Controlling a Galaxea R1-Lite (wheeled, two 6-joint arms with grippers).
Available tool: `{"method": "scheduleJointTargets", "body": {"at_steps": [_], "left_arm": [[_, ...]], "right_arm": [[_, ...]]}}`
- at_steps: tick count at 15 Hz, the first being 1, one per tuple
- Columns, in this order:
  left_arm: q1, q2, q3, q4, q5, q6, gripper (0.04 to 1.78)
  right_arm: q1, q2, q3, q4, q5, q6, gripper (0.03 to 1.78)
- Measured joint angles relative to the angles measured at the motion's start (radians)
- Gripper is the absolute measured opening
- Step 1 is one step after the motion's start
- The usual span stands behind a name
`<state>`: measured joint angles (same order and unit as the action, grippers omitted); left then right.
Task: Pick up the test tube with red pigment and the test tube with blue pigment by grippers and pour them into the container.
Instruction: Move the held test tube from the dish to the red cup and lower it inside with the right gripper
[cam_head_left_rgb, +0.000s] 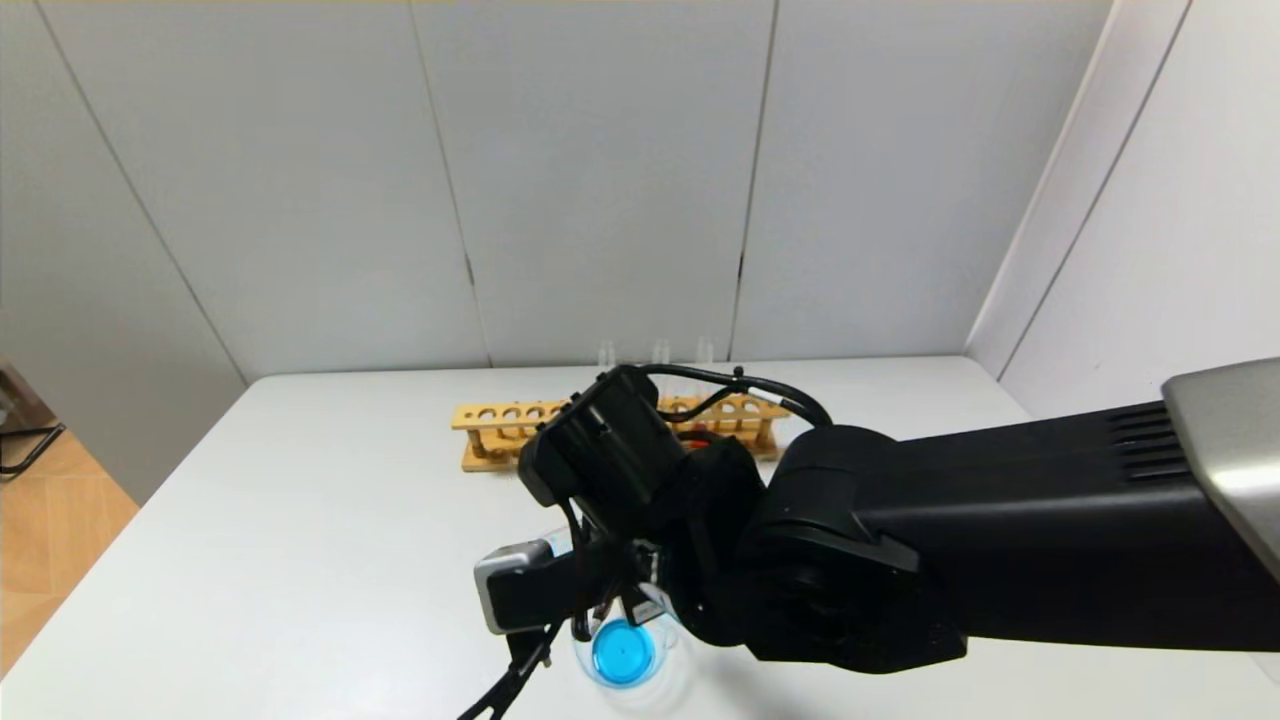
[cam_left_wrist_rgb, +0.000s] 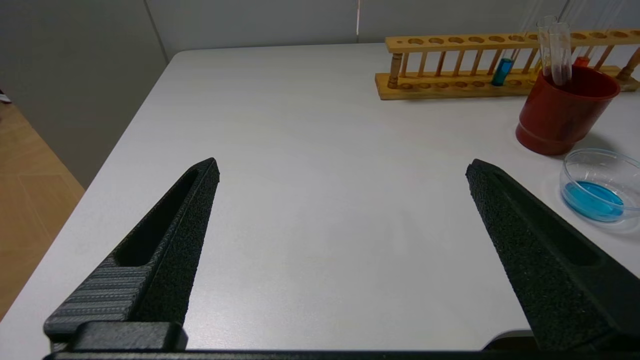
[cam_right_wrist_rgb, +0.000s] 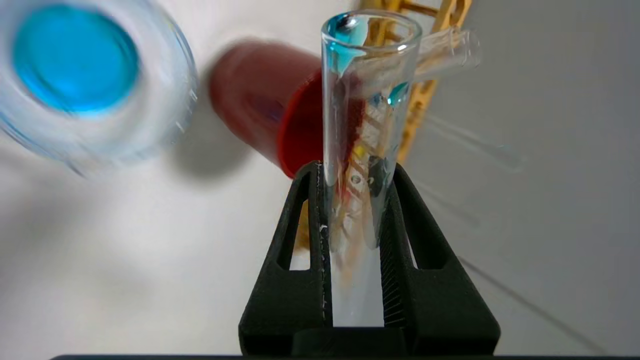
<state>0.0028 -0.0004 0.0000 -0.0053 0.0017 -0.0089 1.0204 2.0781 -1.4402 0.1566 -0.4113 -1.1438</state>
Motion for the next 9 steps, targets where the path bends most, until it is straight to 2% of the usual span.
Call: {"method": "scheduleJointTargets", "body": {"at_steps": [2, 4, 5, 7, 9], "left_arm": [[0.0, 0.0, 0.0, 0.0, 0.0, 0.0, 1.75], [0.0, 0.0, 0.0, 0.0, 0.0, 0.0, 1.75], [0.0, 0.0, 0.0, 0.0, 0.0, 0.0, 1.75], [0.0, 0.0, 0.0, 0.0, -0.001, 0.0, 1.75], [0.0, 0.0, 0.0, 0.0, 0.0, 0.0, 1.75]], "right_arm": [[-0.001, -0.023, 0.021, -0.024, 0.093, 0.199, 0.36], [-0.003, -0.037, 0.042, -0.129, 0.161, 0.438, 0.36], [-0.003, -0.041, 0.054, -0.219, 0.177, 0.555, 0.36], [-0.006, -0.047, 0.088, -0.444, 0.182, 0.782, 0.36], [-0.02, -0.059, 0.134, -0.666, 0.169, 0.958, 0.36]]}}
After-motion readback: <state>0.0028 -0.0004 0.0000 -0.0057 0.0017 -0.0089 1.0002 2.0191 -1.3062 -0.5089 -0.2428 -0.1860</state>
